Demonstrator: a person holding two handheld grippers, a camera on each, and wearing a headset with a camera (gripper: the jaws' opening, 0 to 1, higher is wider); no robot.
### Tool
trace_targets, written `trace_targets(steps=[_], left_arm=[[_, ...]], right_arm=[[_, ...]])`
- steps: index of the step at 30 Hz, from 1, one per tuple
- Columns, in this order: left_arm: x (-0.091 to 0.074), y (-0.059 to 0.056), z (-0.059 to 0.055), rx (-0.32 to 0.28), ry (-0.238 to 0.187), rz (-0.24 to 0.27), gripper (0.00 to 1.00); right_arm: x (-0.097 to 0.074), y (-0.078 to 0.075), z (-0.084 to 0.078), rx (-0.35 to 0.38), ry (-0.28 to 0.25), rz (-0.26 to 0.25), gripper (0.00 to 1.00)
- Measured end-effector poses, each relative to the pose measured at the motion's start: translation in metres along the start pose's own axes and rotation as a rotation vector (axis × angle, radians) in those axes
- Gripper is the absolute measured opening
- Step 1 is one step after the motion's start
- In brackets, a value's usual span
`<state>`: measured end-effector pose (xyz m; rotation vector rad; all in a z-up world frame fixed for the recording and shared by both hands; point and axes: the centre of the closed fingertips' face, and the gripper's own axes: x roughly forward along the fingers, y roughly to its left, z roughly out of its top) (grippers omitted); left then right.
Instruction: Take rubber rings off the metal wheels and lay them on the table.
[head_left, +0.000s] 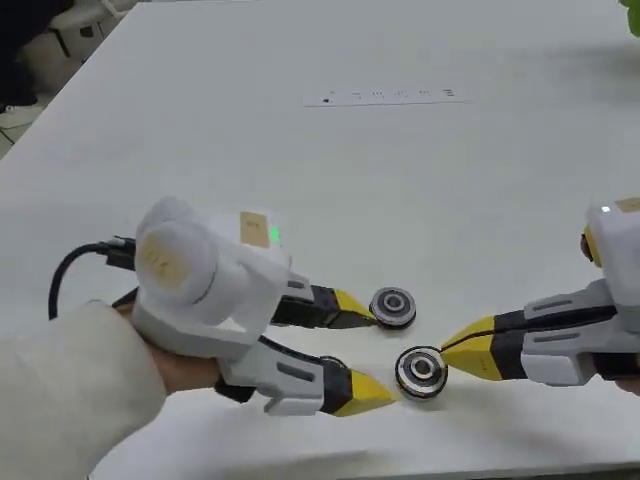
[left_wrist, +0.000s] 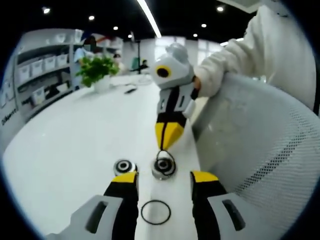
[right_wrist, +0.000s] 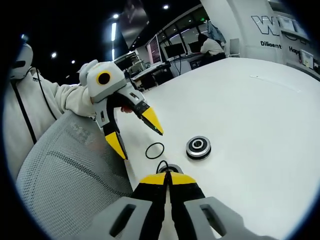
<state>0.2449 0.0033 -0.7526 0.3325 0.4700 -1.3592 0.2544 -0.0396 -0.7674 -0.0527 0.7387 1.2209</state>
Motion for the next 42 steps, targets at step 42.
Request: trace_targets(steps=[42], left_arm=[[-0.103, 0.011, -0.033, -0.143, -0.080, 0.249, 0.82]], right_arm=[[0.007, 0.029, 0.067, -0.013, -0.088, 0.009, 0.00]])
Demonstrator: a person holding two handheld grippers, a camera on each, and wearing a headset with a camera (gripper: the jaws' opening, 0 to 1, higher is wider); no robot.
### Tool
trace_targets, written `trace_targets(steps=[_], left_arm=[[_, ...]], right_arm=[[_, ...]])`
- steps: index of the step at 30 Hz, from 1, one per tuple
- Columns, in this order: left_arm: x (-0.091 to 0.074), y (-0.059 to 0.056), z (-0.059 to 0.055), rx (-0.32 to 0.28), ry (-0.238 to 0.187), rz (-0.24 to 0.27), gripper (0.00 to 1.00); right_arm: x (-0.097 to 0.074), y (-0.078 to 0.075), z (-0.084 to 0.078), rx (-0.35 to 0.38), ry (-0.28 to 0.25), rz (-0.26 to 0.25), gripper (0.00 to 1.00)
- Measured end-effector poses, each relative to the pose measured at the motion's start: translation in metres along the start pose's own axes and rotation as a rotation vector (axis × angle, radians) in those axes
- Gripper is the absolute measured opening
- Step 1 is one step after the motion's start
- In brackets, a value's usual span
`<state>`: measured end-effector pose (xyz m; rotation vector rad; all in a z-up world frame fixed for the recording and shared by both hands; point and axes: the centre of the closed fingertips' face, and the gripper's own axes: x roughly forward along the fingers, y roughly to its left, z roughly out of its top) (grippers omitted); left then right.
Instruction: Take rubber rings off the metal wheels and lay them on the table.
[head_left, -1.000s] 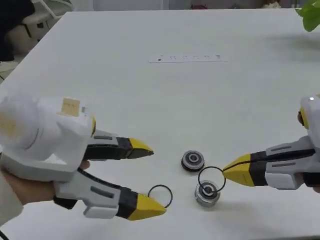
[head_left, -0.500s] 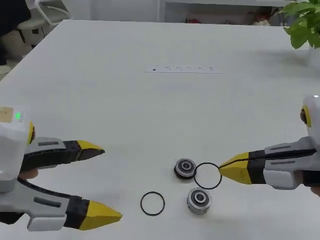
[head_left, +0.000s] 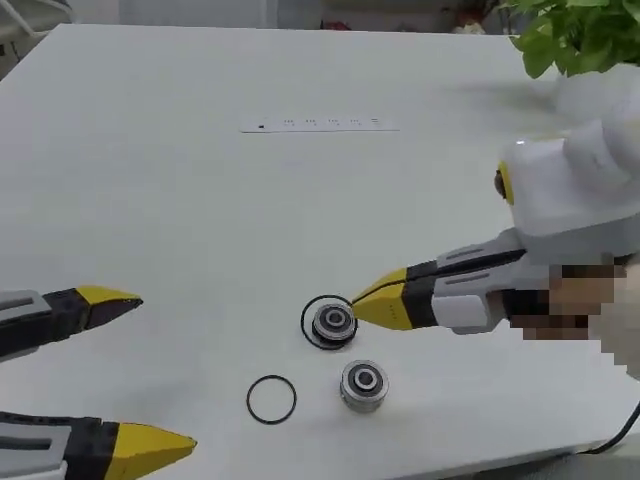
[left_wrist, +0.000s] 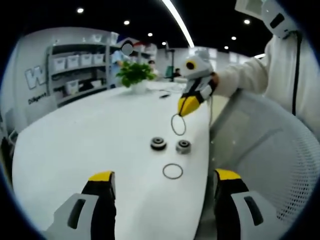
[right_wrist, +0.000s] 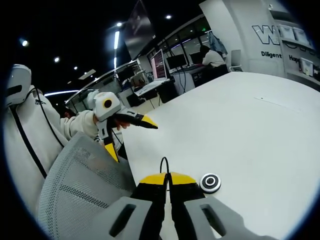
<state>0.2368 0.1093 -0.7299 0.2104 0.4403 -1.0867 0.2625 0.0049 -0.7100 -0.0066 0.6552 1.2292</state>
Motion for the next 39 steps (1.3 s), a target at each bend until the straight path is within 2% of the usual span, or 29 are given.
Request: trace_targets(steps=[10, 18, 22, 25, 30, 39], left_arm=[[-0.001, 0.002, -0.002, -0.019, -0.025, 0.014, 0.81], [-0.004, 0.005, -0.007, -0.042, -0.023, 0.034, 0.81], [-0.005, 0.005, -0.005, -0.039, -0.029, 0.047, 0.80], [-0.006, 0.004, -0.003, -0.046, -0.041, 0.049, 0.80], [-0.004, 0.004, -0.005, -0.050, -0.031, 0.053, 0.80], [-0.002, 0.003, -0.001, -0.044, -0.035, 0.055, 0.80]], right_arm=[[0.027, 0.012, -0.012, -0.011, 0.071, 0.059, 0.00], [0.040, 0.009, -0.026, -0.004, 0.120, 0.070, 0.00], [0.045, 0.007, -0.034, 0.008, 0.134, 0.068, 0.00], [0.045, 0.003, -0.037, 0.016, 0.135, 0.064, 0.00], [0.046, 0.000, -0.041, 0.031, 0.136, 0.054, 0.00], [0.052, -0.001, -0.042, 0.058, 0.125, 0.050, 0.00]])
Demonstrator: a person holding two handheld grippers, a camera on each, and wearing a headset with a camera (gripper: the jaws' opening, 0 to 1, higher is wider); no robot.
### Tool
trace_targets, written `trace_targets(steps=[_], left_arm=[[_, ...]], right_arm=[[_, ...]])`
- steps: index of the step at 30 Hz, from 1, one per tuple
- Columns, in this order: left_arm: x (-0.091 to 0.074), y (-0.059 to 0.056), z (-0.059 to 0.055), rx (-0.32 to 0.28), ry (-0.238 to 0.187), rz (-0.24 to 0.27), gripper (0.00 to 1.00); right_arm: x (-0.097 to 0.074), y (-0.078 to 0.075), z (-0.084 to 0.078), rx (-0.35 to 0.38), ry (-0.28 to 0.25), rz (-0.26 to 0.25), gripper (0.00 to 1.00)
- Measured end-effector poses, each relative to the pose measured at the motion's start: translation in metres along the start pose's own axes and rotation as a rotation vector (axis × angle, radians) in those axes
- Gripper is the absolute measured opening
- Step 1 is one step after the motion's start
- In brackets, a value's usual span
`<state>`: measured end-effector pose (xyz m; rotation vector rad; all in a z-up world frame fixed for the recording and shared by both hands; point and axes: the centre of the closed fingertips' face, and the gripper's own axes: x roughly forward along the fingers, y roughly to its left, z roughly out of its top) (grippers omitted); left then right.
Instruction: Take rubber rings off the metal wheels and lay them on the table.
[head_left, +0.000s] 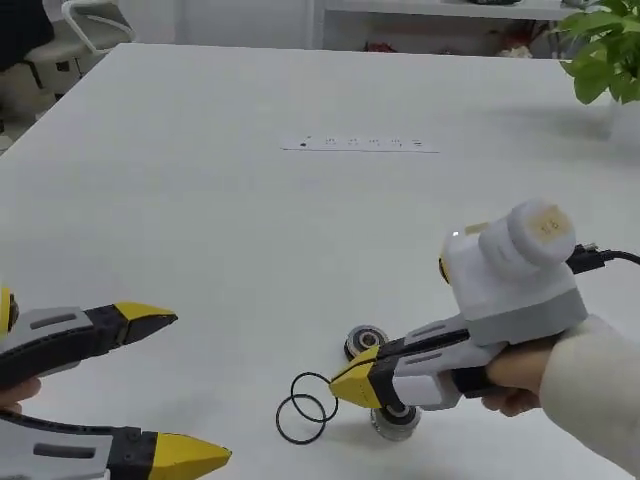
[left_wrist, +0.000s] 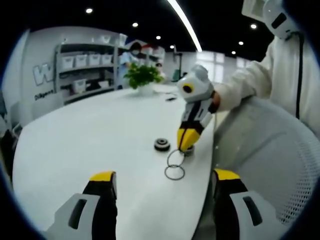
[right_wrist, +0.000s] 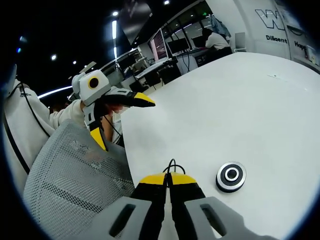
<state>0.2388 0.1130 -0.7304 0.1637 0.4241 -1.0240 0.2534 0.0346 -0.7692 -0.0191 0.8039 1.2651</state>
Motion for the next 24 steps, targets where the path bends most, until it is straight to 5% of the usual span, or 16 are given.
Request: trace_targets(steps=[24], left_arm=[[-0.006, -0.001, -0.007, -0.033, 0.015, 0.039, 0.80]], right_arm=[[0.012, -0.004, -0.012, 0.011, 0.025, 0.003, 0.11]])
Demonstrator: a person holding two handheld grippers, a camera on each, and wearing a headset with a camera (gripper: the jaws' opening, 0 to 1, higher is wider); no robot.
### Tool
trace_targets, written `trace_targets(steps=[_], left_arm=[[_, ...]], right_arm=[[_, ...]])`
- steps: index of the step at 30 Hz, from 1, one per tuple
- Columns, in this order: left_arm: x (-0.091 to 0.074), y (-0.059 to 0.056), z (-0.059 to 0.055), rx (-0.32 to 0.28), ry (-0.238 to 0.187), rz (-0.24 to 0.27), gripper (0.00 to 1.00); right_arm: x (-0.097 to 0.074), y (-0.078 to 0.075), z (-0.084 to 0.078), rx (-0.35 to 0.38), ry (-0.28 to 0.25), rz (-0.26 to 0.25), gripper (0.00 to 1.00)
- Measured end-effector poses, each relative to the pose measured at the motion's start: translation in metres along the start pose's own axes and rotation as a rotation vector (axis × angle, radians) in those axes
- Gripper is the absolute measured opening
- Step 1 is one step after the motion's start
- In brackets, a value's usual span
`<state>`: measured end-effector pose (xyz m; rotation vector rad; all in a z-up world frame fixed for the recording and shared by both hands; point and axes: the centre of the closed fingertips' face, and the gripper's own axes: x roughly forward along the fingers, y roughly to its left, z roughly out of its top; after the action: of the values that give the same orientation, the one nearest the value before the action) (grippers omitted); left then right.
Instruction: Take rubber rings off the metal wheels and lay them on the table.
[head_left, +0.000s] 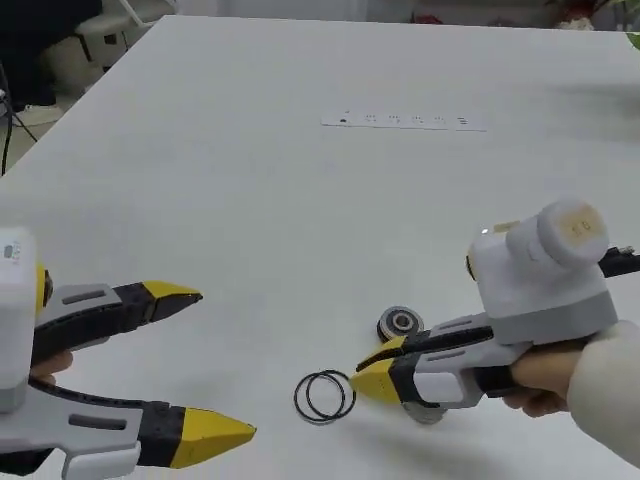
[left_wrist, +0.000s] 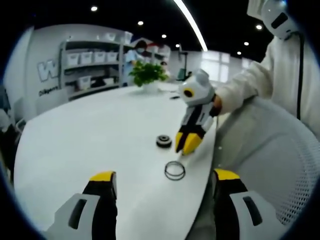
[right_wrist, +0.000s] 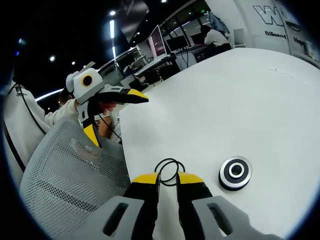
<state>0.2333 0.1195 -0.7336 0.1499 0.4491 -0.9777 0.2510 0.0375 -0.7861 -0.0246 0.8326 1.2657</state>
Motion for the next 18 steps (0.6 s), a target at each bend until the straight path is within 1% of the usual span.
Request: trace_targets(steps=[5, 8, 11, 14, 15, 18], left_arm=[[-0.002, 0.001, 0.001, -0.003, 0.001, 0.013, 0.80], [-0.005, 0.002, 0.003, -0.007, -0.002, 0.030, 0.80], [-0.007, 0.003, 0.004, -0.014, -0.007, 0.044, 0.80], [-0.009, 0.001, 0.005, -0.020, -0.005, 0.056, 0.80], [-0.010, 0.001, 0.006, -0.019, -0.004, 0.060, 0.80], [-0.014, 0.003, 0.007, -0.031, 0.006, 0.094, 0.81]], right_arm=[[0.000, -0.001, 0.000, -0.008, 0.002, -0.001, 0.15], [-0.001, -0.002, 0.001, -0.006, -0.002, 0.000, 0.16], [-0.005, -0.002, 0.006, -0.011, -0.014, -0.001, 0.18], [-0.010, -0.002, 0.010, -0.027, -0.022, -0.005, 0.20], [-0.012, -0.001, 0.013, -0.034, -0.030, 0.001, 0.20], [-0.022, 0.002, 0.024, -0.038, -0.065, 0.016, 0.20]])
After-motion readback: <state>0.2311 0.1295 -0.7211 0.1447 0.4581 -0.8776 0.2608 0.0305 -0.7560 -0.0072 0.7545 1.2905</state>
